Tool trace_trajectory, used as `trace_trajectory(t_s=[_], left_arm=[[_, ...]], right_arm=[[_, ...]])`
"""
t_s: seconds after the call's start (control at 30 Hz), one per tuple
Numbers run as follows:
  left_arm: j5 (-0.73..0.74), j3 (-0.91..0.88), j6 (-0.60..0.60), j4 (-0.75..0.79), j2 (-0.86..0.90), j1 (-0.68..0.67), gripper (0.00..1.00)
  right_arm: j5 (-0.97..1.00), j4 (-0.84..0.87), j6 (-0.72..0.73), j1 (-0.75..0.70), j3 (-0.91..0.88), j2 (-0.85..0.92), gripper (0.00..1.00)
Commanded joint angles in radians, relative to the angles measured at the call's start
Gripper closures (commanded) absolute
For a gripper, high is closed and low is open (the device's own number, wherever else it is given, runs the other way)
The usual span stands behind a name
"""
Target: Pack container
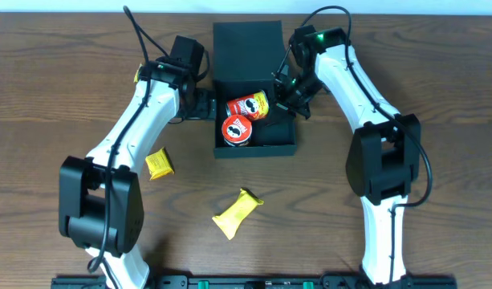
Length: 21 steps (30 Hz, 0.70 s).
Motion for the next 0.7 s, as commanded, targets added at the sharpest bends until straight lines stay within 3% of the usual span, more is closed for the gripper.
trace_trajectory(t_s=[0.0, 0.67], left_arm=[[0.022, -0.006, -0.003, 0.016, 0.006, 0.001, 0.05], [0.022, -0.006, -0.003, 0.056, 0.009, 0.001, 0.05]], right_arm=[[-0.043, 0.005, -0.022, 0.030, 0.009, -0.011, 0.99], [-0.093, 0.025, 0.002, 0.063, 0.009, -0.011, 0.99]])
